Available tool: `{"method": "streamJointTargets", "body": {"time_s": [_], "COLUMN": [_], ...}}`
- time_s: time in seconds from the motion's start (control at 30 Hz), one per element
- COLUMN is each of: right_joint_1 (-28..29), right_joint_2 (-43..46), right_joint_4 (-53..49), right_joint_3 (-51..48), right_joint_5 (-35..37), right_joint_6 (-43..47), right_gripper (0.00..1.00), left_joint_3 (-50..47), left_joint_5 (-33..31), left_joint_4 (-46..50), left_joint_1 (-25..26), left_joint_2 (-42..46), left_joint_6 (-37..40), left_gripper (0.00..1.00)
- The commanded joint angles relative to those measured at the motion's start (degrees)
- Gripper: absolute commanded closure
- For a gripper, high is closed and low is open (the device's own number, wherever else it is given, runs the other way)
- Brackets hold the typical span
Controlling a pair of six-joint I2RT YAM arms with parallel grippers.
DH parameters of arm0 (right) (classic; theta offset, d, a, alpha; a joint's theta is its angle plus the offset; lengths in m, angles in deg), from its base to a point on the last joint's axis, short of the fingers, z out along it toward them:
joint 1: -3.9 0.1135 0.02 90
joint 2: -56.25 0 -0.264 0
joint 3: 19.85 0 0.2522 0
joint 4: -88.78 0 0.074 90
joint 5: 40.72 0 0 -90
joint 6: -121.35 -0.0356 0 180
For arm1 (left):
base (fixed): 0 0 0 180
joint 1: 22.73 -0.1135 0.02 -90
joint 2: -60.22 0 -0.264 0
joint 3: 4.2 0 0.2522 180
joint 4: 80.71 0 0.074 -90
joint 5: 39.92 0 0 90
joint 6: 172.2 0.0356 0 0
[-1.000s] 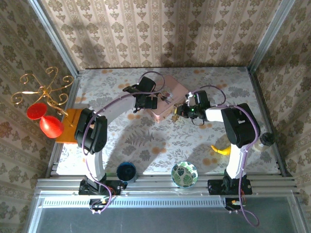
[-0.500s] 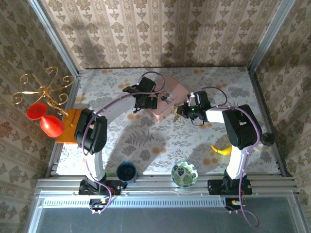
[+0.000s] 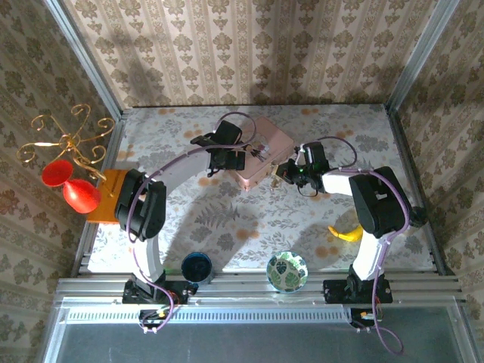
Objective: Unlock the padlock with the key
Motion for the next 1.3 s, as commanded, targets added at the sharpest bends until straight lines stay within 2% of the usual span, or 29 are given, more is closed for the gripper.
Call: {"method": "streamJointTargets", "body": {"time_s": [0.0, 0.67, 1.27], "right_joint_1": [-0.62, 0.69, 0.68], "right_joint_2": [2.46, 0.65, 1.35], "right_joint_4": [1.2, 10.52, 8.02], "right_joint_3": [0.09, -2.52, -0.94], "right_joint_5": [4.43, 12.06, 15.24], "right_joint_6": [-1.83, -14.41, -14.42], "right_gripper": [1.0, 1.0, 1.0], "left_joint_3": [-2.02, -3.12, -2.59], "left_joint_5": [-1.24, -1.43, -1.29], "left_joint_4": [4.82, 4.34, 4.86], "left_joint_1": [-0.51, -0.51, -0.95], "left_joint_2": [0.97, 1.33, -0.59], "left_joint_6": [0.3, 0.65, 0.87], "left_gripper": [0.0, 0.0, 0.0]}}
